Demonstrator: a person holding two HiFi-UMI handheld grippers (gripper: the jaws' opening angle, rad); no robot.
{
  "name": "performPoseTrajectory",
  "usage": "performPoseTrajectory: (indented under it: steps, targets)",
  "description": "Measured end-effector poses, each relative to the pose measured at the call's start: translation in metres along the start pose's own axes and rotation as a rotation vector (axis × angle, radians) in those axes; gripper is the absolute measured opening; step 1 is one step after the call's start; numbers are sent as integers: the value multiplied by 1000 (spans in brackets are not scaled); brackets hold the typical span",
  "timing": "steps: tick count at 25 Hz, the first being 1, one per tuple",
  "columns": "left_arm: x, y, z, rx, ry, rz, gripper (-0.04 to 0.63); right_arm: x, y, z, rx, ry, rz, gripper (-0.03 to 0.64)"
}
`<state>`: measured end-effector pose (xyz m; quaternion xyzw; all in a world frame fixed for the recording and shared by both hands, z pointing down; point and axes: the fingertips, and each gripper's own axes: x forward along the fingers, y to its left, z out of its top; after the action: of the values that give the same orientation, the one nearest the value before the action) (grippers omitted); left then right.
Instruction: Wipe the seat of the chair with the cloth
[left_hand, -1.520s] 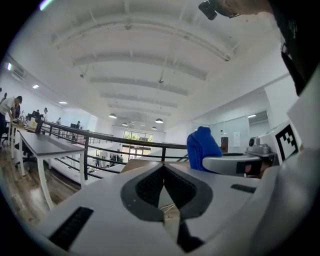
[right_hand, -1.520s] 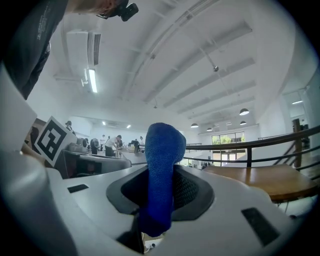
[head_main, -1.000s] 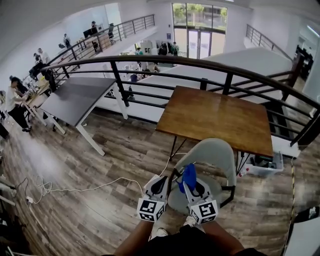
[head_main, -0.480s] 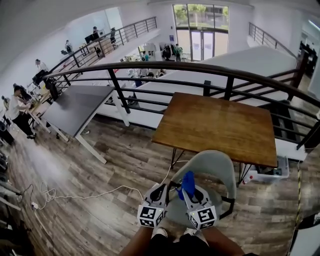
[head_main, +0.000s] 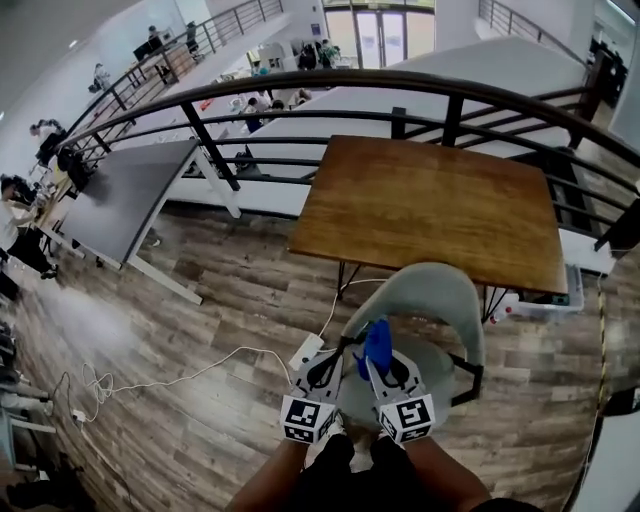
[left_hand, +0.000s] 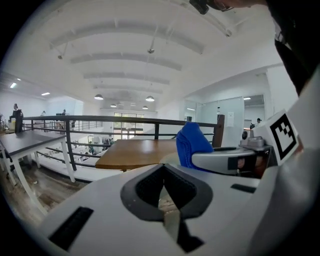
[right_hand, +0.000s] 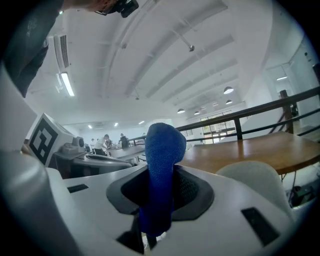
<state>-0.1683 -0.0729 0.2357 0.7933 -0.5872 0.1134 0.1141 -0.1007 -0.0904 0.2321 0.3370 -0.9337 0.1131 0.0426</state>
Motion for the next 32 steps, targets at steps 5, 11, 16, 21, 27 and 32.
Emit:
performPoseTrajectory:
  steps: [5, 11, 16, 21, 27, 32]
  targets:
    - [22, -4, -38, -42, 34, -54, 8, 7, -6, -47, 41, 67, -34, 109]
    - [45, -13, -104, -66, 97, -104, 7, 13, -24, -112, 96, 116, -89, 109]
    - [75, -23, -163, -85, 133, -120, 6, 27, -40, -164, 95, 155, -87, 109]
    - [102, -24, -218, -124, 166, -123, 8, 38, -56, -213, 112, 183, -90, 109]
    - [113, -32, -275, -170, 214, -128, 6, 39, -71, -275, 133, 256, -102, 109]
    - [122, -25, -319, -189, 258, -109, 7, 56, -77, -311, 143, 279, -85, 109]
